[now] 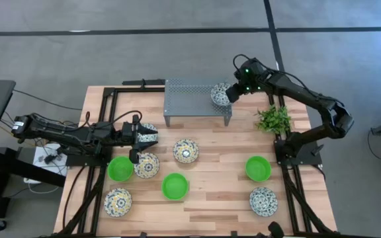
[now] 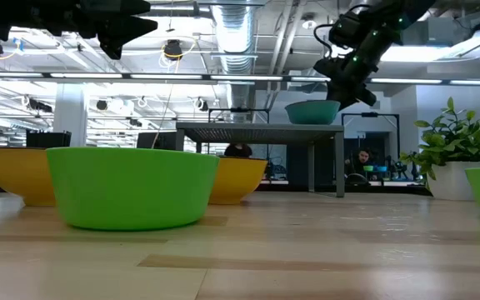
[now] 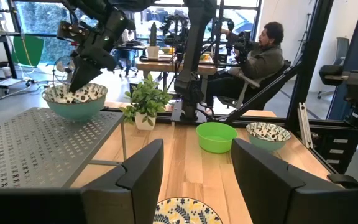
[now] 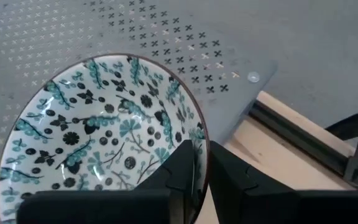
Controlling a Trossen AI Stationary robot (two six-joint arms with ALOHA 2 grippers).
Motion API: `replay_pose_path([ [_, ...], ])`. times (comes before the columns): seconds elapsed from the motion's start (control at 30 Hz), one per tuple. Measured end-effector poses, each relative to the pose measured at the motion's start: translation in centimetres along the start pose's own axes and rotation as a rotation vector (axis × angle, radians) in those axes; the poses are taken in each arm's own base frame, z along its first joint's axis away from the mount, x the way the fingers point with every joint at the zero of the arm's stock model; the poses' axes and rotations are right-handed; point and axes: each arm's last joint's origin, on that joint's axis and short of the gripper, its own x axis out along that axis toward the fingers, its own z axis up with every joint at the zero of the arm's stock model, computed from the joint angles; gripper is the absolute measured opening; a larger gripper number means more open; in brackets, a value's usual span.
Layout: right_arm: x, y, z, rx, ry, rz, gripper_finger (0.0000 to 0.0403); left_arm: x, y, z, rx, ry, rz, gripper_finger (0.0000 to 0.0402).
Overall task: Pick & Place Mini bowls
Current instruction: Put the middle green patterned bowl on the shelf, then put the right green bowl on the shelf
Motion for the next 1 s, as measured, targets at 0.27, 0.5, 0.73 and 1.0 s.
replay_pose_path([
  [0.27, 0.0, 0.1, 0.1, -0.033, -0.009, 0.007, 0.0062, 0.0, 0.0, 0.0, 0.000, 0.000, 0.000, 0.0191],
  [0.5, 0.0, 0.1, 0.1, -0.065, -0.009, 0.009, 0.0105, 0.0, 0.0, 0.0, 0.000, 0.001, 0.000, 0.0191],
  [0.73, -1.0, 0.3, 0.7, -0.173, -0.103, 0.016, 0.0159, 0.0, 0.0, 0.0, -0.001, 0.000, 0.000, 0.0191],
  [1.0, -6.8, 2.7, 0.2, -0.272, -0.263, 0.124, 0.0179, 0.0, 0.0, 0.0, -0.007, 0.001, 0.000, 0.0191],
])
